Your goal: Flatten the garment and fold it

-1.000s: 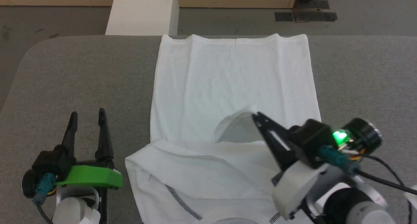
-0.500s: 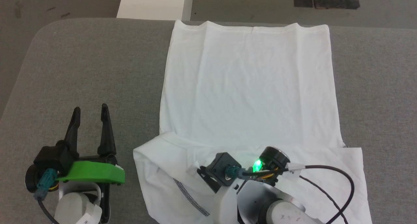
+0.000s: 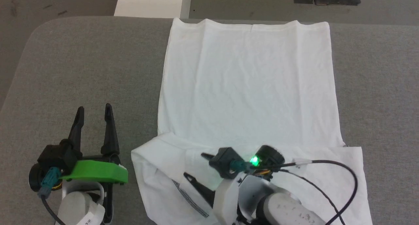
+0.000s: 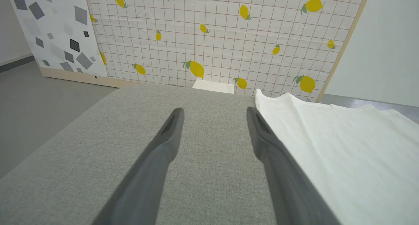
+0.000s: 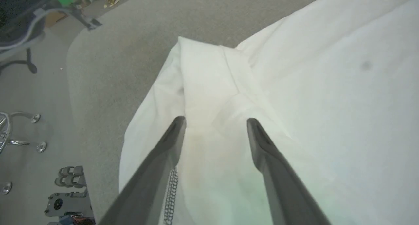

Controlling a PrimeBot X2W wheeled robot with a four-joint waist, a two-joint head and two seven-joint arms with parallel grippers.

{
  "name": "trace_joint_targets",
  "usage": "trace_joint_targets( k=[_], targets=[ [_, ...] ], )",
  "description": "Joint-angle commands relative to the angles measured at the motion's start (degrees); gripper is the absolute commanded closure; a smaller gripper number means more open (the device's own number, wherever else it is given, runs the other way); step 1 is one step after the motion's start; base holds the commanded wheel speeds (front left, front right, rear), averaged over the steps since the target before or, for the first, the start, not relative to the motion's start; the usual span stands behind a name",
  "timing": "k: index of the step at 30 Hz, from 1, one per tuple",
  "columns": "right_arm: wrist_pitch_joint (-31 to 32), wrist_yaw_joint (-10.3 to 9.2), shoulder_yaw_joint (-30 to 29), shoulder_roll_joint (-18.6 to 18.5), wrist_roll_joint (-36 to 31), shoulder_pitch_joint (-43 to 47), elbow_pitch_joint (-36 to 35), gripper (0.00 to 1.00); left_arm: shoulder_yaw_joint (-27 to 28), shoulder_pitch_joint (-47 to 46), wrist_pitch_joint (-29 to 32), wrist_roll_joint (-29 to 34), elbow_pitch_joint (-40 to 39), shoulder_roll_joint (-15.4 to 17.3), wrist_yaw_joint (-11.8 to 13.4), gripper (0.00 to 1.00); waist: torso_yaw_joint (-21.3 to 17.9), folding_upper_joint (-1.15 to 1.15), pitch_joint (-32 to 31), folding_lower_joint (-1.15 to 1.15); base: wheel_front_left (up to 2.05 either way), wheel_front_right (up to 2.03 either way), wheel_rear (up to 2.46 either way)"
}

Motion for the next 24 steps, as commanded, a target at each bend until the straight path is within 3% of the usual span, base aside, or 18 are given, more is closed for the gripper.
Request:
trace_joint_targets(
  k=[1,13,18,24],
  targets=[
    [-2.0,-0.09,-2.1,0.2,0.7,-0.6,-1.4,0.00,-0.1,-1.0,-0.2,0.2,0.3,0.0,-0.2,0.00,-0.6,0.00,-0.6,0.00,0.00,0.00,0.00],
    [-14.6,-0.09,-30.0,0.4,-2.8,7.7,-20.1,0.00,-2.8,-4.7,2.0,-0.1,1.0,6.1,-0.4,0.00,-6.3,0.00,-0.3,0.00,0.00,0.00,0.00],
    [-16.7,-0.09,-38.9,0.4,-4.5,10.0,-22.9,0.00,-6.7,-12.1,7.7,-4.0,0.5,11.8,-0.4,0.00,-9.4,0.00,4.8,0.00,0.00,0.00,0.00],
    [-17.8,-0.09,-42.1,0.4,-4.0,9.5,-23.0,0.00,-11.0,-25.5,21.5,-10.9,1.6,21.7,-0.4,0.00,-13.3,0.00,12.4,0.00,0.00,0.00,0.00]
  ],
)
